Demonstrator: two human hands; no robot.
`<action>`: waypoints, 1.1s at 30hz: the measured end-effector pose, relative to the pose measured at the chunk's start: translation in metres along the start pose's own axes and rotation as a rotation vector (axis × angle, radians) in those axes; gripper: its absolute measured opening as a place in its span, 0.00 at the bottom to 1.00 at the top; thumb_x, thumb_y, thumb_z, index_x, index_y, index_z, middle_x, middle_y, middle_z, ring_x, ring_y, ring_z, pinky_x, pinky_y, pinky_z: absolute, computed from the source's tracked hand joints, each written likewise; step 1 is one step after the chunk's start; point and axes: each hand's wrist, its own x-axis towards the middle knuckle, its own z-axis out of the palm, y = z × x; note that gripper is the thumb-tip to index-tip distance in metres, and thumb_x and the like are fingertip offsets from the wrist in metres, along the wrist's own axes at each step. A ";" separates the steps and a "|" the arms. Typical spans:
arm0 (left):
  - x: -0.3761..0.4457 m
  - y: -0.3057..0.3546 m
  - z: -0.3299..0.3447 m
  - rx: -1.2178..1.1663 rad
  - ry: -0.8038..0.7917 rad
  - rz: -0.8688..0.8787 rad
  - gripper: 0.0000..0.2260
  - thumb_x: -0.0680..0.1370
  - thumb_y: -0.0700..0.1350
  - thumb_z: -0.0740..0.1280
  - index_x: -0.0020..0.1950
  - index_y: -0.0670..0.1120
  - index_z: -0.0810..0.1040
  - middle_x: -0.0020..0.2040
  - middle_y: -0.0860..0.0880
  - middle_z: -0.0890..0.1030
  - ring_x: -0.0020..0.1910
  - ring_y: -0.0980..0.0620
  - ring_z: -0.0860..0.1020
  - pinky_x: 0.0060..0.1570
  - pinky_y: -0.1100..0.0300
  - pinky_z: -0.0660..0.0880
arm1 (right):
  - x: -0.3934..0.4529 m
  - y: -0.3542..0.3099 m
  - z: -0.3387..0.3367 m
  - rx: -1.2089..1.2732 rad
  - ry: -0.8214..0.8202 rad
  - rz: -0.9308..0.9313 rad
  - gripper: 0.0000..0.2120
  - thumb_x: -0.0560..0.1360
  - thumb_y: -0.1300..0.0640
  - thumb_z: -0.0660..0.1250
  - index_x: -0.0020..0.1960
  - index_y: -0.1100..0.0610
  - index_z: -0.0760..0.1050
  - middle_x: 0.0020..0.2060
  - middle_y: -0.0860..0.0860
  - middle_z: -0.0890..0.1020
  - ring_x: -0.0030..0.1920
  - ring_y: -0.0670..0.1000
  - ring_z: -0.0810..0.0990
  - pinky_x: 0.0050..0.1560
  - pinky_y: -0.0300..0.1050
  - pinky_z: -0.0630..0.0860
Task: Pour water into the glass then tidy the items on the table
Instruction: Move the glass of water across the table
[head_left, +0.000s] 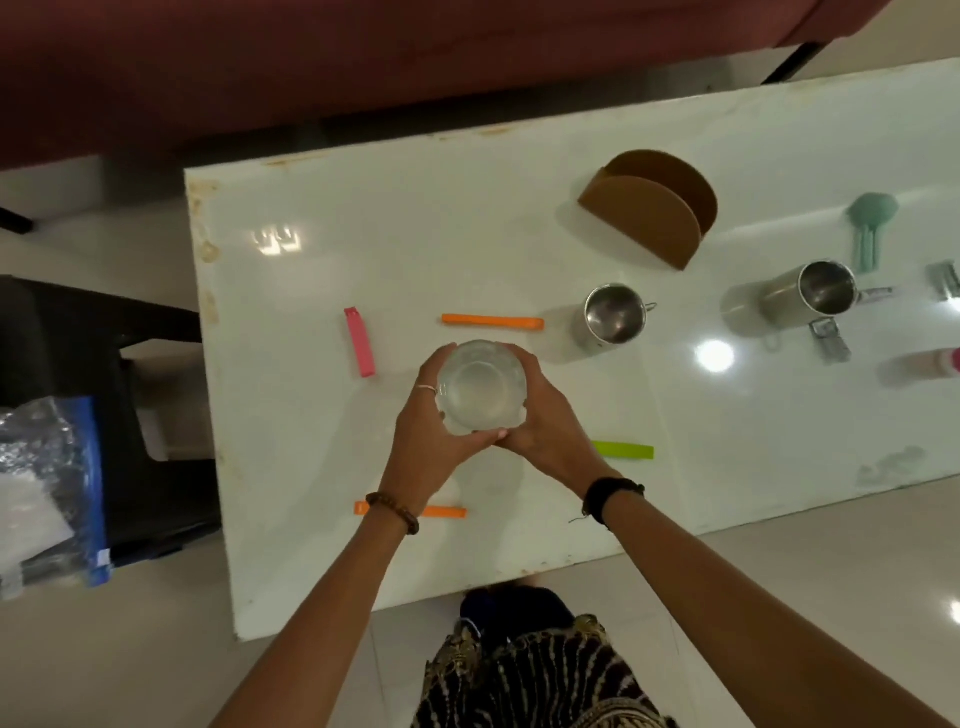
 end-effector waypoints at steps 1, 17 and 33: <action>-0.001 0.004 -0.001 0.015 0.003 0.001 0.39 0.61 0.44 0.80 0.61 0.66 0.60 0.56 0.71 0.68 0.56 0.68 0.70 0.52 0.78 0.68 | -0.001 -0.002 -0.002 -0.010 0.008 -0.003 0.40 0.64 0.54 0.76 0.67 0.41 0.57 0.59 0.39 0.73 0.56 0.40 0.74 0.55 0.37 0.72; 0.059 0.169 0.097 0.199 -0.047 0.247 0.42 0.59 0.59 0.76 0.68 0.55 0.61 0.62 0.55 0.75 0.59 0.56 0.74 0.55 0.60 0.77 | -0.007 -0.041 -0.210 -0.184 0.165 -0.186 0.40 0.61 0.43 0.75 0.63 0.30 0.53 0.54 0.30 0.72 0.53 0.40 0.76 0.48 0.36 0.77; 0.210 0.227 0.269 0.419 -0.051 0.138 0.39 0.61 0.58 0.76 0.65 0.49 0.61 0.54 0.49 0.78 0.44 0.54 0.74 0.38 0.67 0.69 | 0.084 0.042 -0.395 -0.130 0.093 -0.091 0.36 0.65 0.57 0.74 0.66 0.48 0.58 0.56 0.48 0.73 0.45 0.50 0.78 0.27 0.44 0.81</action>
